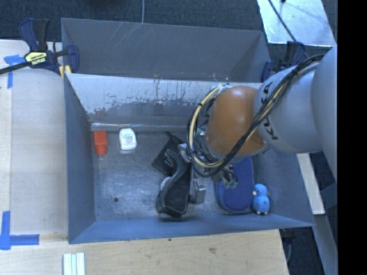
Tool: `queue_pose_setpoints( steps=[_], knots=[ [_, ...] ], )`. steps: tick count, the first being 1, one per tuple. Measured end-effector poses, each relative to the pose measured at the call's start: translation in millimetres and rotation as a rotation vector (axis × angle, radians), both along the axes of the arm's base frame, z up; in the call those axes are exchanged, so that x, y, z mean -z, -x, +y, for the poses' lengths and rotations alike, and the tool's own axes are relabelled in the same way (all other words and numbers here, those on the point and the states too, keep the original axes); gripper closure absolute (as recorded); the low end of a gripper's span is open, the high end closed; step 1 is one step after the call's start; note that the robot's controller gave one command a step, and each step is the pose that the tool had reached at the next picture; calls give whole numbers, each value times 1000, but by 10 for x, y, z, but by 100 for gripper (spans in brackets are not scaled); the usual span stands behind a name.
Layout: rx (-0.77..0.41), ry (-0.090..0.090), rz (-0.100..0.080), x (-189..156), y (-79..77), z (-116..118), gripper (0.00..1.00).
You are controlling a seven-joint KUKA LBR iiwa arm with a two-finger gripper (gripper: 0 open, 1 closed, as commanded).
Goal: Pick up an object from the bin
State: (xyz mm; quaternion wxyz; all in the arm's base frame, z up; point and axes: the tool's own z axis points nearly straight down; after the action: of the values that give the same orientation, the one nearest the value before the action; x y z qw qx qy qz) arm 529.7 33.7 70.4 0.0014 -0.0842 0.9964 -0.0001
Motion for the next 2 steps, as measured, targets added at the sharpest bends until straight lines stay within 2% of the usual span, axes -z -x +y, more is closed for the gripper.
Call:
queue_pose_setpoints(
  steps=[1, 2],
  knots=[
    [6, 2, -8, -11, -19, -40, 100],
    [-33, 0, -9, -1022, -16, -130, 100]
  ],
)
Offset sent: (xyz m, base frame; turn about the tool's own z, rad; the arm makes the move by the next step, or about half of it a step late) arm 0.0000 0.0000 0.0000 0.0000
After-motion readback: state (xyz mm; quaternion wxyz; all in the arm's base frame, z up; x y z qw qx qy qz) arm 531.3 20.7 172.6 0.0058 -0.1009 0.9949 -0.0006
